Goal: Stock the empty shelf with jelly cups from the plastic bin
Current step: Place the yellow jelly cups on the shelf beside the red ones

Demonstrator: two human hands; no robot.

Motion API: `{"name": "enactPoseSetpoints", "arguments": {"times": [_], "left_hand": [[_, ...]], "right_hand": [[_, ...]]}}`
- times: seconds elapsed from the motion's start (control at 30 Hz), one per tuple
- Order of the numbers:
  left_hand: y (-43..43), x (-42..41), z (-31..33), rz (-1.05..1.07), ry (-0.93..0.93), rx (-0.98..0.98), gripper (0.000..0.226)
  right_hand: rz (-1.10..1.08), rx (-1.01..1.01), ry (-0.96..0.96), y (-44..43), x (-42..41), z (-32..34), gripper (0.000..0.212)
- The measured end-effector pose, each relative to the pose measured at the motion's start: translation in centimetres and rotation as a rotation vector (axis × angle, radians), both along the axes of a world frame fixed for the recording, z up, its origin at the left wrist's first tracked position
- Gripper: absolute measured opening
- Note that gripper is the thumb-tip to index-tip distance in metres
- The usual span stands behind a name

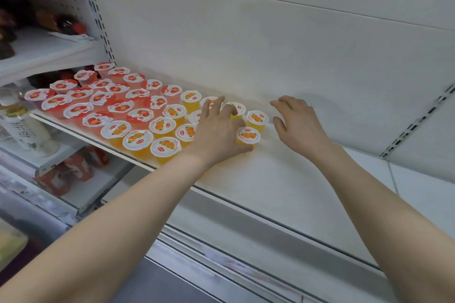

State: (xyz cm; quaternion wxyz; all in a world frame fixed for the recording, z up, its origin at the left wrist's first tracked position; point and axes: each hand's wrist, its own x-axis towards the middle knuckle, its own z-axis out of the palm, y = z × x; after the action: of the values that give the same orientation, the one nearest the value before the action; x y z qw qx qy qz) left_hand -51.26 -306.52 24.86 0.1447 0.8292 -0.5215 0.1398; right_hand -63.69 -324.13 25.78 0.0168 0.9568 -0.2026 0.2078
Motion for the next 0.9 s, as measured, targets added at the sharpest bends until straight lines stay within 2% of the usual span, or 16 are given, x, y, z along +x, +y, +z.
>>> {"name": "enactPoseSetpoints", "arguments": {"times": [0.1,0.37,0.5,0.73,0.9], "left_hand": [[-0.2,0.1,0.0,0.009,0.009,0.030,0.058],[-0.3,0.4,0.3,0.016,0.084,0.147,0.069],[1.0,0.9,1.1,-0.048,0.124,0.032,0.066],[7.7,5.0,3.1,-0.066,-0.088,-0.150,0.045],[15.0,9.1,3.8,-0.037,-0.200,-0.158,0.038]], "right_hand": [[-0.005,-0.003,0.010,0.0,0.1,-0.1,0.041],[-0.014,-0.022,0.017,1.0,0.5,1.1,0.041],[0.005,-0.059,0.004,2.4,1.0,2.3,0.042],[0.069,-0.145,0.008,7.9,3.7,4.0,0.050],[0.151,-0.156,0.016,14.9,7.9,4.8,0.053]]}}
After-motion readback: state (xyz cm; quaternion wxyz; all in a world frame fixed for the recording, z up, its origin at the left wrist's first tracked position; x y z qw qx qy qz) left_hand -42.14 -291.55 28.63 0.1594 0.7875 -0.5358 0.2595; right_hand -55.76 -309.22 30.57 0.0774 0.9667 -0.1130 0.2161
